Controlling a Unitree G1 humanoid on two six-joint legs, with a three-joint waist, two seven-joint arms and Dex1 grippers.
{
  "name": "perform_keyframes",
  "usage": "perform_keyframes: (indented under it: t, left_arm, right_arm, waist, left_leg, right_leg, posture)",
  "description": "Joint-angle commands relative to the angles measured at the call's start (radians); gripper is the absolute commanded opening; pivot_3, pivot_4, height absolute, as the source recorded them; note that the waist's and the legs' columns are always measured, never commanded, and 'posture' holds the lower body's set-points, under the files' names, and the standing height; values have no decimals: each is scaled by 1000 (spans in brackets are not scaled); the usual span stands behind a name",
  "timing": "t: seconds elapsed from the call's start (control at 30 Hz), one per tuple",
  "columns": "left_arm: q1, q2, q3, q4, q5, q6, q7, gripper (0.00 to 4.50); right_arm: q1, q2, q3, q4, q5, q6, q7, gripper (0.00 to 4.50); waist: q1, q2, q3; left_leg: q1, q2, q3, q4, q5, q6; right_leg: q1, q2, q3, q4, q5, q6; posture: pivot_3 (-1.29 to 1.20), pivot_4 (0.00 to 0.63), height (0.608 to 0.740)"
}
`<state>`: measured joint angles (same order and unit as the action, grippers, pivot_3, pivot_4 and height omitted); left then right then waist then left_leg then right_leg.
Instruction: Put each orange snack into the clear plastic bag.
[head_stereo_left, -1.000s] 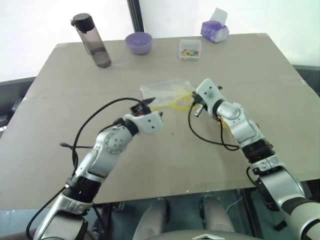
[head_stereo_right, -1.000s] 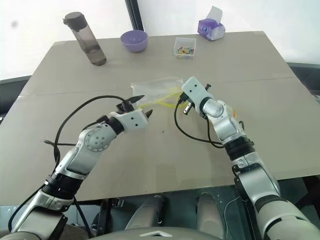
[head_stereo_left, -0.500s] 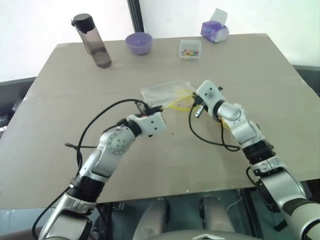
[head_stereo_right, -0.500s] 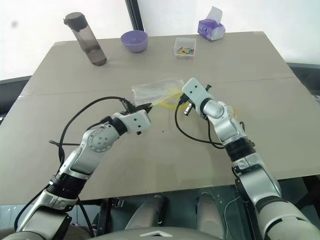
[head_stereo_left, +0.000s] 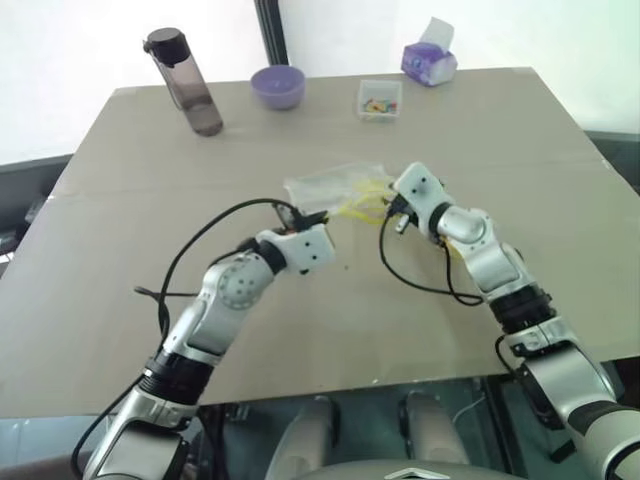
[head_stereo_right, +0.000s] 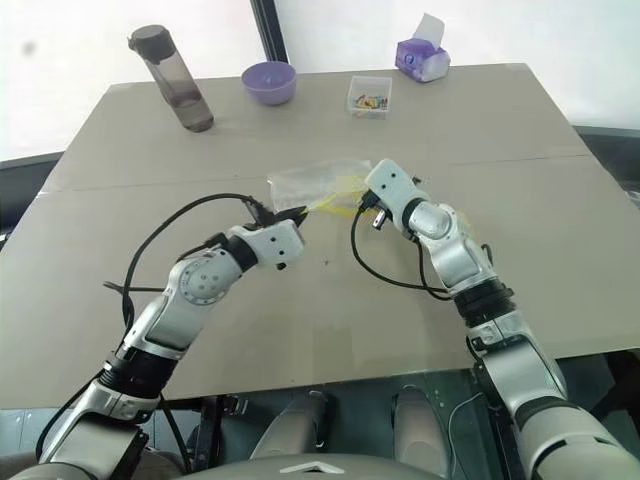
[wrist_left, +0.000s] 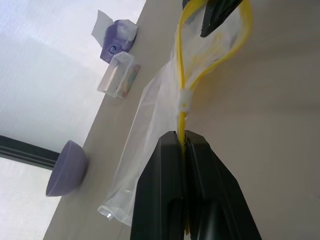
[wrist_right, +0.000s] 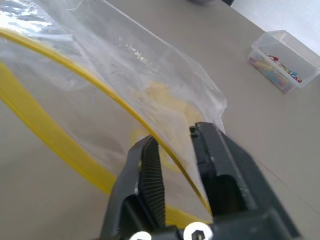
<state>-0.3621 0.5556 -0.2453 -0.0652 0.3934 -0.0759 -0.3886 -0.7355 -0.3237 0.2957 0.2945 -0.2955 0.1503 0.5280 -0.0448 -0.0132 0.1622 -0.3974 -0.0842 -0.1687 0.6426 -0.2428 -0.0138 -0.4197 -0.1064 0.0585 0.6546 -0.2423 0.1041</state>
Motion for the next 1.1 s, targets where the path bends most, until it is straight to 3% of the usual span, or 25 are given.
perform_keyframes:
  t: [0.03,0.1,0.17,0.43,0.47,0.53,0.77,0.8,1.1]
  left_arm:
    - [-4,-3,21,-19,7,-9,6,0]
    - [-4,-5,20,-17,9,-8,7,0]
    - [-8,-11,18,-12,11,-6,10,0]
    - [-18,-37,18,10,19,-6,16,0]
    - [-20,-40,21,12,19,-4,17,0]
    - [-23,-44,22,16,17,-4,18,0]
    - [-29,-67,15,15,18,-7,17,0]
    - [-28,-71,13,11,19,-5,17,0]
    - [2,-93,1,-25,24,-3,9,0]
  right_arm:
    - [12,-19,-25,-77,25,-3,24,3120]
    - [21,-30,-34,-102,30,-6,23,4175]
    - [43,-48,-52,-138,37,-2,19,4457]
    - [131,-88,-104,-242,59,-30,-11,4457]
    - [144,-91,-111,-255,63,-36,-12,4060]
    - [165,-97,-108,-275,66,-50,-7,3774]
    - [196,-61,-45,-284,61,-89,17,334]
    - [195,-54,-36,-277,57,-96,15,73]
    - [90,4,-21,-75,11,-127,-60,73]
  waist:
    - [1,0,0]
    - [0,0,0]
    - [1,0,0]
    - [0,0,0]
    - [0,0,0]
    - [2,0,0]
    - [2,0,0]
    - [1,0,0]
    - [1,0,0]
  left_leg:
    - [0,0,0,0,0,0]
    - [0,0,0,0,0,0]
    - [0,0,0,1,0,0]
    - [0,0,0,2,0,0]
    - [0,0,1,2,0,0]
    - [0,0,1,2,0,0]
    - [0,0,1,4,0,0]
    - [0,0,1,4,0,0]
    - [0,0,1,5,0,0]
  right_leg:
    - [0,0,0,0,0,0]
    - [0,0,0,0,0,0]
    - [0,0,0,0,0,0]
    - [0,0,0,2,0,0]
    - [0,0,1,2,0,0]
    - [0,0,1,2,0,0]
    - [0,0,1,3,0,0]
    - [0,0,1,3,0,0]
    - [0,0,1,4,0,0]
  posture:
    - [0,150,740]
    - [0,150,740]
    - [0,150,740]
    - [0,150,740]
    - [0,150,740]
    - [0,150,740]
    - [0,150,740]
    - [0,150,740]
    - [0,150,740]
